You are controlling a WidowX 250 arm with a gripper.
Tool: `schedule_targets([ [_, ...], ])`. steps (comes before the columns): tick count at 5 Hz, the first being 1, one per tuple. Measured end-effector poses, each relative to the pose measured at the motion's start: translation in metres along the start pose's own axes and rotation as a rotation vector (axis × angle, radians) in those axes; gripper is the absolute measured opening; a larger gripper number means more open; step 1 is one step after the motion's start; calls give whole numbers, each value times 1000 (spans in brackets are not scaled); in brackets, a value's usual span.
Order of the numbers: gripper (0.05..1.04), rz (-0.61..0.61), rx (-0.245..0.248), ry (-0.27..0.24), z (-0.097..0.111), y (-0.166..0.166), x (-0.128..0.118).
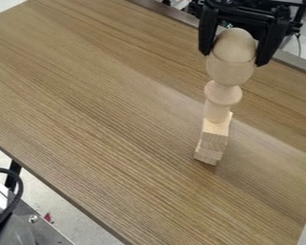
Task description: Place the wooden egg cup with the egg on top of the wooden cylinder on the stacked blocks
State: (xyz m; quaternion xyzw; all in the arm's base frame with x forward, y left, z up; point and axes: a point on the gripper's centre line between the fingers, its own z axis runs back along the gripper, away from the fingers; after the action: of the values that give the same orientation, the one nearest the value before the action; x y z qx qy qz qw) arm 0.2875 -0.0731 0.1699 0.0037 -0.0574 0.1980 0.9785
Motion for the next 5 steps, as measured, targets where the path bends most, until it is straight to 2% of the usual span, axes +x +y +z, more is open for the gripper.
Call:
schedule_targets([
  [3,871,11,1,2,-1,2,2],
  [5,871,6,12,15,-10,-1,8],
])
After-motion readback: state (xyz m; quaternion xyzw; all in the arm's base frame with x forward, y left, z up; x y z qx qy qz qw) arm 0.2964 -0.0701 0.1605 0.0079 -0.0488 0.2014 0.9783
